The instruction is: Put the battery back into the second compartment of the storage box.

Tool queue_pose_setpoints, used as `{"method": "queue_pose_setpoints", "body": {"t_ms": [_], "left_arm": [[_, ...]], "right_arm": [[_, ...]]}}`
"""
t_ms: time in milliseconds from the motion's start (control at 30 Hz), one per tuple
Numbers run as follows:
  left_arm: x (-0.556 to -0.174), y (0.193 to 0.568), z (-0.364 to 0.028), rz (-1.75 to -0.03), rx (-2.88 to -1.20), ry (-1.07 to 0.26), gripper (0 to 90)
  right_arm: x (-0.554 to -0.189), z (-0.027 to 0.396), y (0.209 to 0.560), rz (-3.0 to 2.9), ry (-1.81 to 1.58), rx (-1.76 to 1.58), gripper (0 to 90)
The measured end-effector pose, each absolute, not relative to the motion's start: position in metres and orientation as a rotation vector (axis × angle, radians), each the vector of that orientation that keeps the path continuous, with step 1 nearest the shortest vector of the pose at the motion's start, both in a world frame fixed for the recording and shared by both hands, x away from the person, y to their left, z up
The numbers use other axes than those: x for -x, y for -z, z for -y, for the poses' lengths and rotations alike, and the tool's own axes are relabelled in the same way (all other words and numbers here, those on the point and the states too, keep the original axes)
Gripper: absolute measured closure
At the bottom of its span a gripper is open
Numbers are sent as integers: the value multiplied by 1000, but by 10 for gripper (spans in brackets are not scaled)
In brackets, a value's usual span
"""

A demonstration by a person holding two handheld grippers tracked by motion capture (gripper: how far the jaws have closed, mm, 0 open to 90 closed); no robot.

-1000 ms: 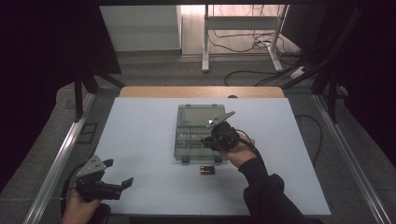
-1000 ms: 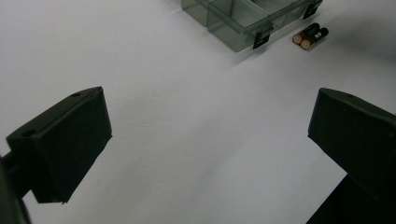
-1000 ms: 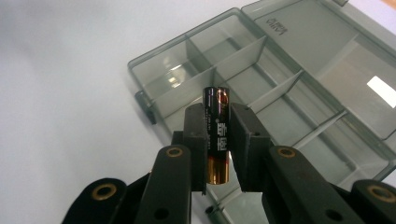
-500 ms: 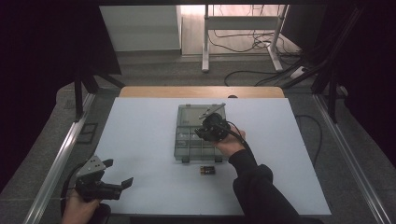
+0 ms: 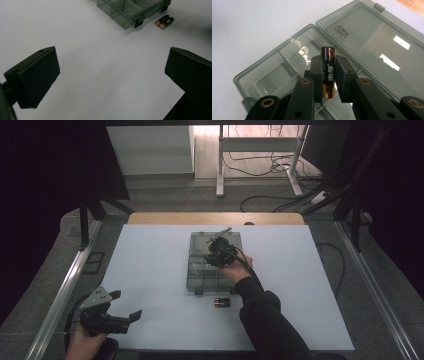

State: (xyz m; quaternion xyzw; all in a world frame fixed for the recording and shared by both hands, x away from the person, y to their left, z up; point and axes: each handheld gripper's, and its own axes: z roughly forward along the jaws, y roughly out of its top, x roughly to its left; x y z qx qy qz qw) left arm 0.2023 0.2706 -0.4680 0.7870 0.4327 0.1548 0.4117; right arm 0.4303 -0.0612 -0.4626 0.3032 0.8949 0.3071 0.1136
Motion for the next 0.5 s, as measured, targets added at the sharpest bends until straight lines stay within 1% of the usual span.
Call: {"method": "queue_pose_setpoints", "body": {"t_ms": [100,200,267,300,333,367,400,433,500], "left_arm": [[-202,468,-271,-1092,-1976,-386,0],[-203,468,-273,-1095,-1965,-378,0],[-203,468,-273,-1096,-1963,-378,0],[-203,468,-273,-1095,-1965,-378,0],[-203,468,-272,-1094,-1968,-378,1],[-203,468,-272,-1093,-1969,-379,1],[-203,468,-272,-1092,-1971,-380,1],[-203,468,-272,-1092,-1971,-380,1],[-203,468,-272,-1092,-1971,-380,2]], "right_arm": [[-432,59,466,-2622,-892,-894,767],[-434,57,471,-2618,-885,-932,734],[-435,59,471,-2602,-897,-948,658],[-435,60,470,-2601,-907,-954,599],[-434,62,467,-2593,-904,-950,521],[-434,62,467,-2593,-904,-950,521],[-433,63,466,-2589,-905,-944,479],[-433,65,464,-2597,-913,-938,409],[-431,67,461,-2603,-916,-914,321]]}}
